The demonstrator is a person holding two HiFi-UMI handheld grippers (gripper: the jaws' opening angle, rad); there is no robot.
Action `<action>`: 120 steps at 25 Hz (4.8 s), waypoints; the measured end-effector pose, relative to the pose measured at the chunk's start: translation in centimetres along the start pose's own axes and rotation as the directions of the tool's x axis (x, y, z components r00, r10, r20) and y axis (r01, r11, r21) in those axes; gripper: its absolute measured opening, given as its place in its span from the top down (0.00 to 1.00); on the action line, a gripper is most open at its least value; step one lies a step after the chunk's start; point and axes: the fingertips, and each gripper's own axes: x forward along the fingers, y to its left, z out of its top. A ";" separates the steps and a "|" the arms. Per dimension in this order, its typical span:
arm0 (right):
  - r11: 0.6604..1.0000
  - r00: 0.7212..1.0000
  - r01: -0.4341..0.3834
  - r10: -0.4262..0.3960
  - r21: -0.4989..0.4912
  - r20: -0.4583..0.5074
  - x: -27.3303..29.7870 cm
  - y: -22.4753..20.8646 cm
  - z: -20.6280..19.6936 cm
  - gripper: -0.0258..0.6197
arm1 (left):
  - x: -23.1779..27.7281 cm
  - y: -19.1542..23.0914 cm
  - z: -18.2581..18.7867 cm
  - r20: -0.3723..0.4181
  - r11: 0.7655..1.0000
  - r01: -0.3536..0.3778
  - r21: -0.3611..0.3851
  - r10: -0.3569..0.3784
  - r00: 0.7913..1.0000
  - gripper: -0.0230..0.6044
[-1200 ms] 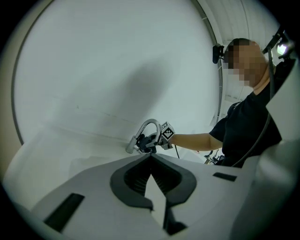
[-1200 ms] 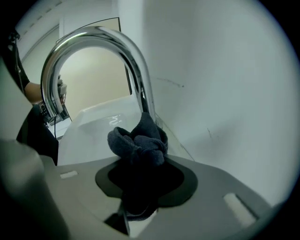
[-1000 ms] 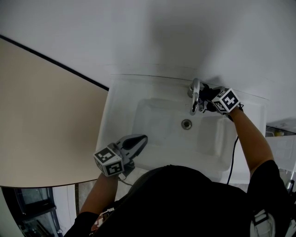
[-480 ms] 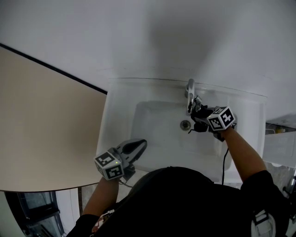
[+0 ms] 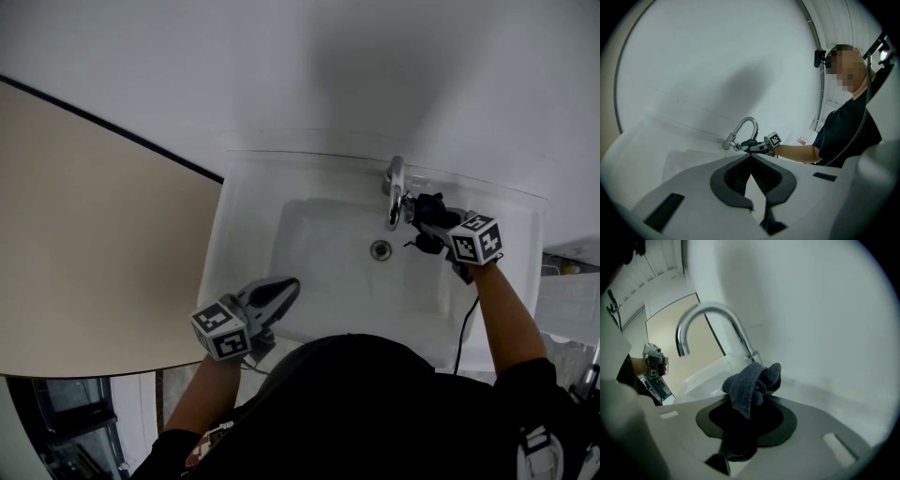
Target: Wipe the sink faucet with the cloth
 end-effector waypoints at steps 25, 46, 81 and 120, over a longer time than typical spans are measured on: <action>0.879 0.622 -0.443 0.159 -0.177 -0.766 3.1 4.2 1.9 0.81 | -1.8 0.9 -4.9 0.008 0.994 0.008 -0.109 -0.007 1.000 0.96; 0.953 0.915 -0.304 0.290 -0.005 -0.280 -0.4 3.8 0.7 0.80 | -0.9 0.8 -4.4 -0.034 0.991 0.019 -0.134 -0.024 0.999 0.96; 0.997 0.989 0.071 -0.071 0.011 0.128 1.4 1.4 1.7 0.80 | -1.3 0.1 -4.8 -0.056 0.993 0.003 -0.121 -0.010 0.998 0.96; 0.951 0.954 0.300 -0.301 -0.081 0.001 4.3 -0.7 -1.3 0.81 | -1.7 0.9 -6.3 -0.048 0.986 -0.004 -0.164 -0.004 0.999 0.96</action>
